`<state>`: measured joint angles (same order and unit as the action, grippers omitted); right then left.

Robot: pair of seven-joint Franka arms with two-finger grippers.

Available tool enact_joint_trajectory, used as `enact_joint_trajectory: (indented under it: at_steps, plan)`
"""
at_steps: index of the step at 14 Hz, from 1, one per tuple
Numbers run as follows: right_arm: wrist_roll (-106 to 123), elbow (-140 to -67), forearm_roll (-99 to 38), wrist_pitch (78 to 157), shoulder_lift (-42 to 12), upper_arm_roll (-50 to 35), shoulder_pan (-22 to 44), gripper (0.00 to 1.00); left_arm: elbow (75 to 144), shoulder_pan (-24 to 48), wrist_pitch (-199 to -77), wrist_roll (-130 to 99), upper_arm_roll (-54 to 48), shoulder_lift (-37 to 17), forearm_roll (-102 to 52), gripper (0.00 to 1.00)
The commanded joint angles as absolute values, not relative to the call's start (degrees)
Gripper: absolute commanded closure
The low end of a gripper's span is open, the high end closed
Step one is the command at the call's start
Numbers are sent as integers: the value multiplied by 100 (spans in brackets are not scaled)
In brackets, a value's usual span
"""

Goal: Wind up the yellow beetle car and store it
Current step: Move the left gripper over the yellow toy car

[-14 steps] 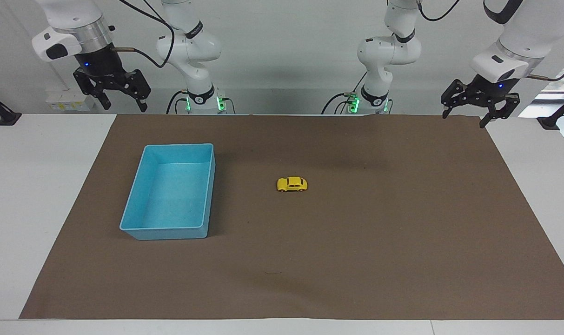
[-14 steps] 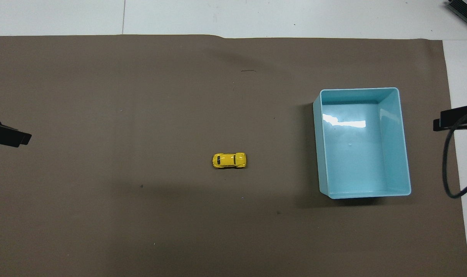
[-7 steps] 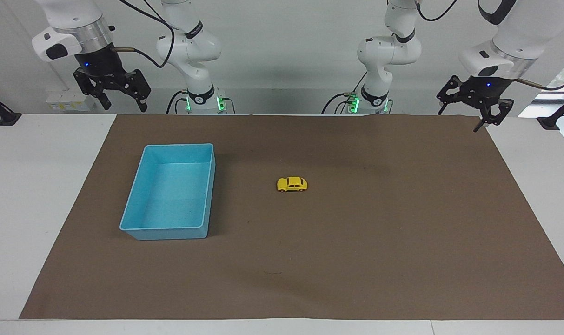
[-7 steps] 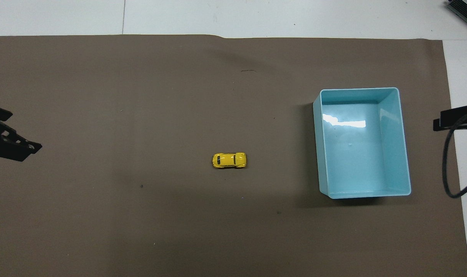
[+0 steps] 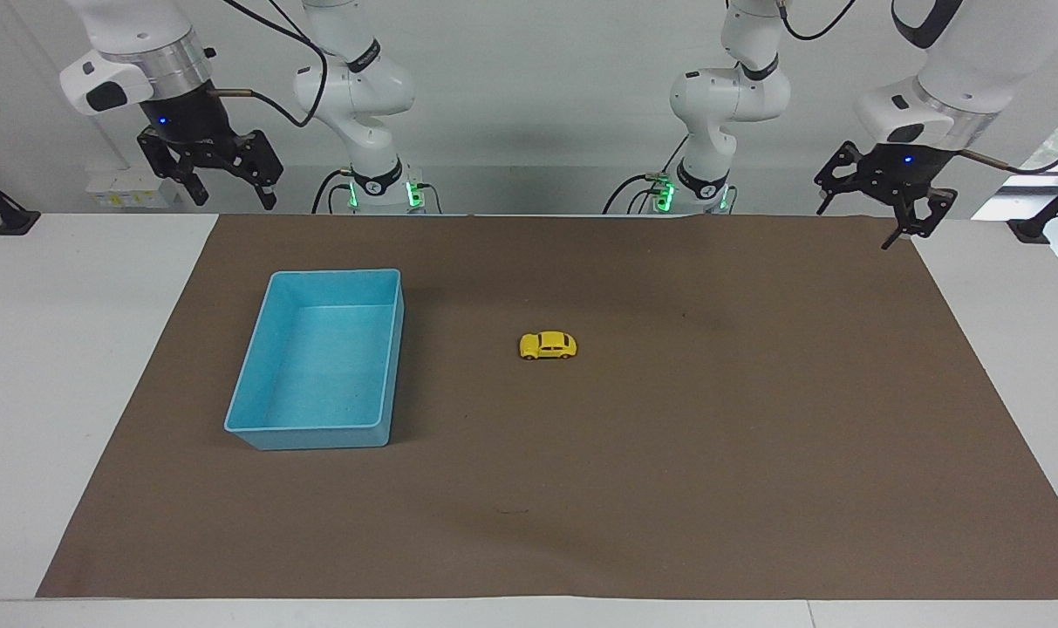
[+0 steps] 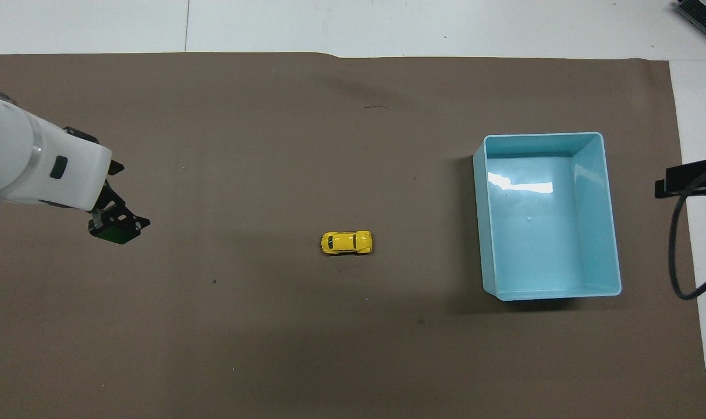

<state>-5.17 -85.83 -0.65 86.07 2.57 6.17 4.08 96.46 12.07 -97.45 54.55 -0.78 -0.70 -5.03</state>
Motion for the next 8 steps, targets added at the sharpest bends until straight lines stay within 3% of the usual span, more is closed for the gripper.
enact_joint_trajectory:
  at_steps: [1,8]
  plan:
    - [-387,-8613,-97,8560,334,589,352,0,9835,1520,-10229,6107,9,-158,-642,0]
    - [-387,-8613,-97,8552,334,589,352,0,9984,2336,-11249,6750,9,-983,-1160,0]
